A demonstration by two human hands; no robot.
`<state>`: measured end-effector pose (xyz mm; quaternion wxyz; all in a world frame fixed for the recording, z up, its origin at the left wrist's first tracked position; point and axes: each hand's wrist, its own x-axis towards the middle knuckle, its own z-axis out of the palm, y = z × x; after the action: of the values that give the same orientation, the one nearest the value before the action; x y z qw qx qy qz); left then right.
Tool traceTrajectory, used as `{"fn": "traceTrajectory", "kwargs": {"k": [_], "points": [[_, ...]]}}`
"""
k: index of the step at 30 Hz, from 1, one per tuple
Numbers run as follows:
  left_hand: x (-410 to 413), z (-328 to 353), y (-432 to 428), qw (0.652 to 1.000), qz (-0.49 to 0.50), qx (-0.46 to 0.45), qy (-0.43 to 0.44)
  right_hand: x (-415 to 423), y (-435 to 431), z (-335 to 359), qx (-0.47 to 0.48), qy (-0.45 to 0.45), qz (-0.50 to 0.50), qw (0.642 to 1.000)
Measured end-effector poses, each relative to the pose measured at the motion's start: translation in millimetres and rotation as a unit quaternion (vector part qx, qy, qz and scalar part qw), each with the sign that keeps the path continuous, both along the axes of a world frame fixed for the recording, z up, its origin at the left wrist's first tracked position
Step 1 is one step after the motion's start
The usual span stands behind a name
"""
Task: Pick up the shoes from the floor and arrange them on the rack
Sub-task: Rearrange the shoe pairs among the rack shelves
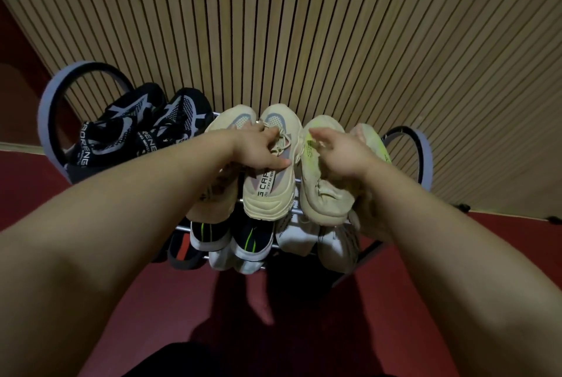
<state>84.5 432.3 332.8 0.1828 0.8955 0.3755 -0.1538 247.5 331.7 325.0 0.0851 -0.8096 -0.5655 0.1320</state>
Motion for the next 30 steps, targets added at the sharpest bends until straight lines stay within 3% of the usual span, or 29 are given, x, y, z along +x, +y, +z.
{"fn": "traceTrajectory", "kwargs": {"k": [5, 14, 21, 25, 30], "points": [[29, -2, 1, 1.0, -0.001, 0.013, 0.0, 7, 18, 11, -0.104, -0.094, 0.012, 0.99], [33, -41, 3, 0.997, 0.071, 0.034, -0.022, 15, 38, -8, -0.212, -0.006, 0.024, 0.977], [38, -31, -14, 0.994, 0.079, 0.075, 0.029, 10, 29, -3, -0.21, -0.039, 0.006, 0.977], [33, -30, -6, 0.994, 0.106, 0.016, 0.019, -2, 25, 0, -0.142, -0.068, 0.026, 0.987], [7, -3, 3, 0.997, 0.017, -0.07, 0.002, -15, 41, -2, -0.104, -0.044, 0.019, 0.993]]}}
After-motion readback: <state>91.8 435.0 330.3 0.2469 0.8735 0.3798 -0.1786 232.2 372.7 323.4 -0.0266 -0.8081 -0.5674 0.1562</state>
